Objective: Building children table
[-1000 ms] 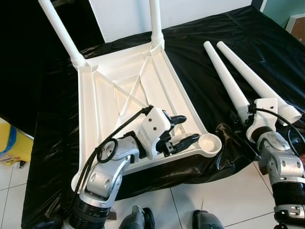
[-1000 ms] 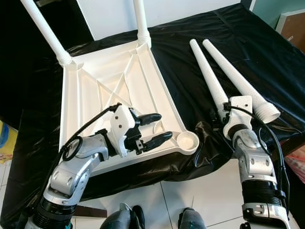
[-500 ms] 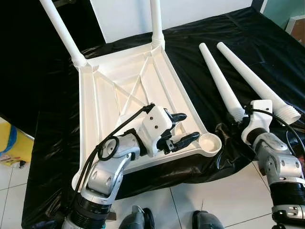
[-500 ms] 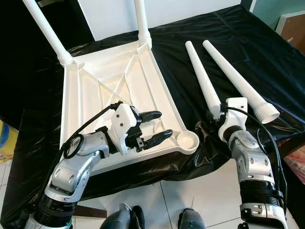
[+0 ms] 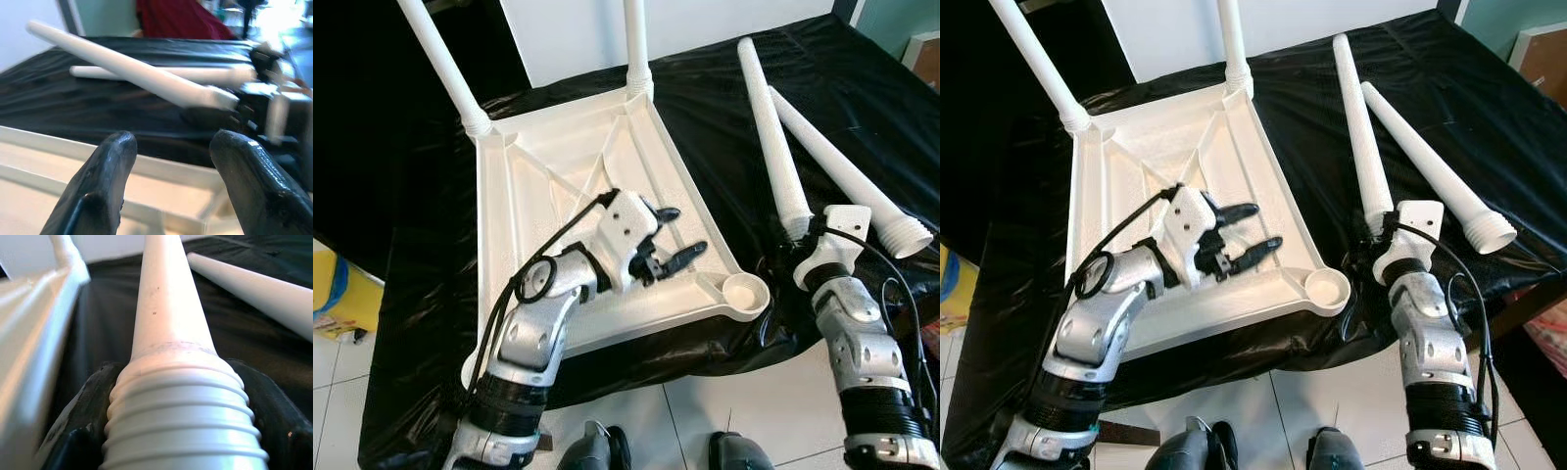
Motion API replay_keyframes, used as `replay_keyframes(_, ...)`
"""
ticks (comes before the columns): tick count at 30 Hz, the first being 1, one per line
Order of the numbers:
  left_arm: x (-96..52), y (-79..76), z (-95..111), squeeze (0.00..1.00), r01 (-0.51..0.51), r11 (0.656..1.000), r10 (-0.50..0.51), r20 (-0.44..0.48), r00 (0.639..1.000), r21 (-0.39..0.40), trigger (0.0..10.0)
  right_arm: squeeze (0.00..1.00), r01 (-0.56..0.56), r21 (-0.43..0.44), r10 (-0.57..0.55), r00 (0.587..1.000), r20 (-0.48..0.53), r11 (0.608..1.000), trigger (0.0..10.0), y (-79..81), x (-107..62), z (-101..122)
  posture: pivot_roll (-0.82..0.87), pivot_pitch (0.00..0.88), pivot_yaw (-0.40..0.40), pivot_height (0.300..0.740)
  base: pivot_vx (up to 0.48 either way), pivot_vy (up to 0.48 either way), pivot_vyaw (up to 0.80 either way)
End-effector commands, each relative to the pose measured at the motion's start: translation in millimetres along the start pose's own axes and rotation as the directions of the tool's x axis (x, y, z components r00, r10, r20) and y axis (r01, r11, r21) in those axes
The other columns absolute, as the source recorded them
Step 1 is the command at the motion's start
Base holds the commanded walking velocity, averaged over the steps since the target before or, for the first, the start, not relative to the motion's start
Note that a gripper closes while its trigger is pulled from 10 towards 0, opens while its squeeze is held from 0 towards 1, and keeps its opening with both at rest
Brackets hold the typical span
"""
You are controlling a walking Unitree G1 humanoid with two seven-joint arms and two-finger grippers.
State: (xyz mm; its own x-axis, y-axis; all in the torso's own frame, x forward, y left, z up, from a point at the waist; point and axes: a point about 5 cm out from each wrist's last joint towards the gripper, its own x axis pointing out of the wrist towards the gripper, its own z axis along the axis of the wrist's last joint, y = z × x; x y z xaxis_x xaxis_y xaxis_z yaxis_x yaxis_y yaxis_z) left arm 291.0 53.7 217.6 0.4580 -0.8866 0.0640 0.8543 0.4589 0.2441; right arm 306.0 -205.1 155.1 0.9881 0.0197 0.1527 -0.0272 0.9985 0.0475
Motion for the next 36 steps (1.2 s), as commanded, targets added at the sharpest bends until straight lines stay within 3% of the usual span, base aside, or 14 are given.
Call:
replay_keyframes(1,-3.5,16.1,-4,0.00,-0.259,0.965,0.259,0.007,0.966,-0.039,10.0,0.00,-0.013,0.021,0.012,0.999,0.036,1.000,10.0,4.0,-2.0,4,-0.12,0.143,0.107,0.740,0.000,0.000,0.00)
replay_keyframes(2,-2.3,17.7,-2,0.18,-0.236,0.968,0.240,0.028,0.970,-0.085,10.0,0.00,-0.025,0.024,0.024,0.999,0.042,0.999,10.0,8.4,-2.8,4,-0.12,0.138,0.108,0.740,0.000,0.000,0.00)
replay_keyframes(3,-2.3,17.7,-2,0.18,-0.236,0.968,0.240,0.028,0.970,-0.085,10.0,0.00,-0.025,0.024,0.024,0.999,0.042,0.999,10.0,8.4,-2.8,4,-0.12,0.138,0.108,0.740,0.000,0.000,0.00)
replay_keyframes(4,-1.0,19.1,-2,1.00,-0.204,0.965,0.214,0.044,0.976,-0.165,10.0,0.00,-0.045,0.044,0.043,0.998,0.053,0.998,10.0,14.1,-3.9,4,-0.13,0.132,0.109,0.740,0.000,0.000,0.00)
replay_keyframes(8,3.0,18.6,-5,1.00,-0.128,0.954,0.153,0.072,0.986,-0.273,10.0,0.00,-0.083,0.051,0.077,0.990,0.116,0.995,10.0,28.7,-6.6,8,-0.13,0.116,0.120,0.740,0.000,0.000,0.00)
replay_keyframes(10,6.3,18.3,-6,1.00,-0.086,0.924,0.137,0.114,0.984,-0.372,10.0,0.00,-0.119,0.063,0.106,0.979,0.172,0.991,10.0,41.5,-9.3,11,-0.13,0.108,0.121,0.740,0.000,0.000,0.00)
replay_keyframes(14,7.6,17.2,-7,1.00,-0.031,0.904,0.099,0.139,0.985,-0.425,10.0,0.00,-0.158,0.052,0.144,0.967,0.209,0.986,10.0,52.8,-12.4,11,-0.13,0.101,0.125,0.740,0.000,0.000,0.00)
replay_keyframes(15,7.9,17.4,-5,0.76,-0.004,0.893,0.084,0.157,0.984,-0.450,10.0,0.00,-0.177,0.049,0.163,0.962,0.221,0.983,10.0,57.7,-14.8,11,-0.13,0.102,0.128,0.740,0.000,0.000,0.00)
replay_keyframes(16,7.9,17.4,-5,0.76,-0.004,0.893,0.084,0.157,0.984,-0.450,10.0,0.00,-0.177,0.049,0.163,0.962,0.221,0.983,10.0,57.7,-14.8,11,-0.13,0.102,0.128,0.740,0.000,0.000,0.00)
replay_keyframes(17,7.5,18.0,0,0.00,0.029,0.879,0.069,0.188,0.980,-0.476,10.0,0.00,-0.207,0.056,0.189,0.955,0.229,0.977,10.0,63.1,-17.4,10,-0.13,0.101,0.131,0.740,0.000,0.000,0.00)
replay_keyframes(18,7.5,18.0,0,0.00,0.029,0.879,0.069,0.188,0.980,-0.476,10.0,0.00,-0.207,0.056,0.189,0.955,0.229,0.977,10.0,63.1,-17.4,10,-0.13,0.101,0.131,0.740,0.000,0.000,0.00)
replay_keyframes(19,7.0,19.9,6,0.00,0.068,0.852,0.061,0.227,0.972,-0.519,10.0,0.00,-0.251,0.064,0.231,0.945,0.234,0.966,10.0,70.5,-22.0,9,-0.12,0.100,0.129,0.740,0.000,0.000,0.00)
replay_keyframes(23,6.7,21.0,8,0.00,0.076,0.845,0.061,0.235,0.970,-0.530,10.0,0.00,-0.271,0.064,0.249,0.940,0.234,0.961,10.0,73.4,-23.7,9,-0.12,0.101,0.128,0.740,0.000,0.000,0.00)
replay_keyframes(36,11.9,25.4,2,0.00,0.045,0.843,0.068,0.188,0.980,-0.536,10.0,0.00,-0.419,-0.015,0.409,0.877,0.253,0.908,10.0,93.4,-30.0,7,-0.12,0.099,0.129,0.740,0.000,0.000,0.00)
